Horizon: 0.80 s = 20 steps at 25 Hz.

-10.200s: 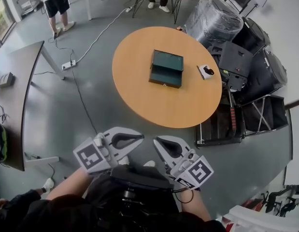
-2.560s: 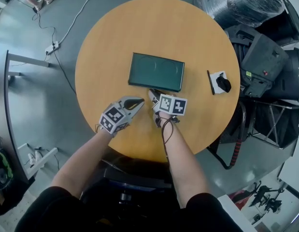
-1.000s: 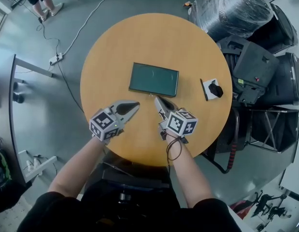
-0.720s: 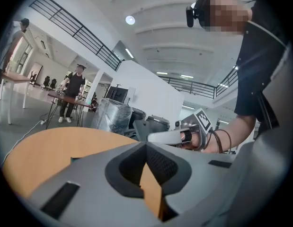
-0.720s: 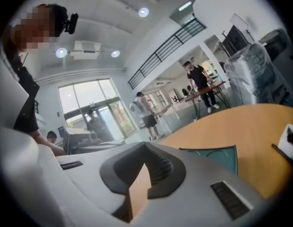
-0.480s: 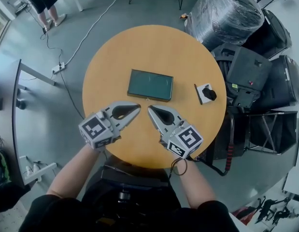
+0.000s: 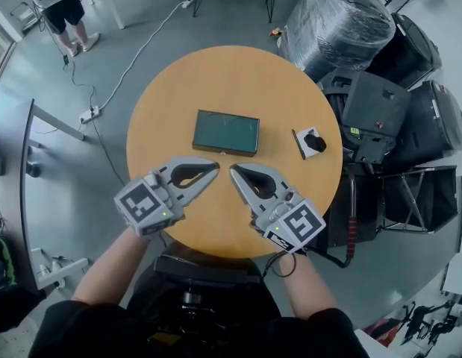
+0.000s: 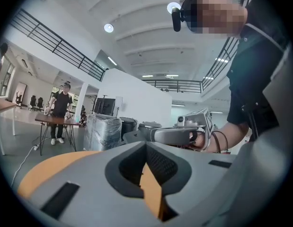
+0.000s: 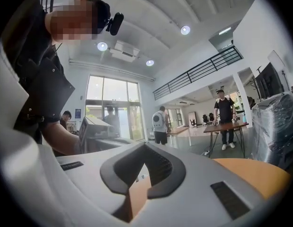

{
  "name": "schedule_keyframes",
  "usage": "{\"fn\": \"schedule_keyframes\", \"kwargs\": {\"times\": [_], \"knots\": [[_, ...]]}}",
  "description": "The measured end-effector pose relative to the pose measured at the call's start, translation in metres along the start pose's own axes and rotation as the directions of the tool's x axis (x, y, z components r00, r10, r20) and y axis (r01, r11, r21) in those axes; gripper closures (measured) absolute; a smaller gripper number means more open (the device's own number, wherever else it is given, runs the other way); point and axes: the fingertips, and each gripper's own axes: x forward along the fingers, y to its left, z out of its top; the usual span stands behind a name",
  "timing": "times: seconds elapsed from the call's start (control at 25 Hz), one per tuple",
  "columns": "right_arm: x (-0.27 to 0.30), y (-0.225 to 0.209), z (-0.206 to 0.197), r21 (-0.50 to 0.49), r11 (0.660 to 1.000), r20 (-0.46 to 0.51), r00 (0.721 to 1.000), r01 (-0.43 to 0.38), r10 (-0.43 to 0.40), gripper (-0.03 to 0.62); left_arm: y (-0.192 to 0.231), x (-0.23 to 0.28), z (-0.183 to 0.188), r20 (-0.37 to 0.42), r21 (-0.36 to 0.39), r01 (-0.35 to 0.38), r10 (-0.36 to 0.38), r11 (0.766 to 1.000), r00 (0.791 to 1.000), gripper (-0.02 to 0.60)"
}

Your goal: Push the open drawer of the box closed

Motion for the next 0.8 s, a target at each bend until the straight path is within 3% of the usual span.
{"fn": "schedule_keyframes", "kwargs": {"times": [0.8], "knots": [[-0.007,-0.001,0.011,-0.021,1.000,0.014,1.000,0.006,-0.006,0.585,-0.014,0.006,0.008,0.003,0.017,0.008,-0.008,1.000,1.000,0.566]]}}
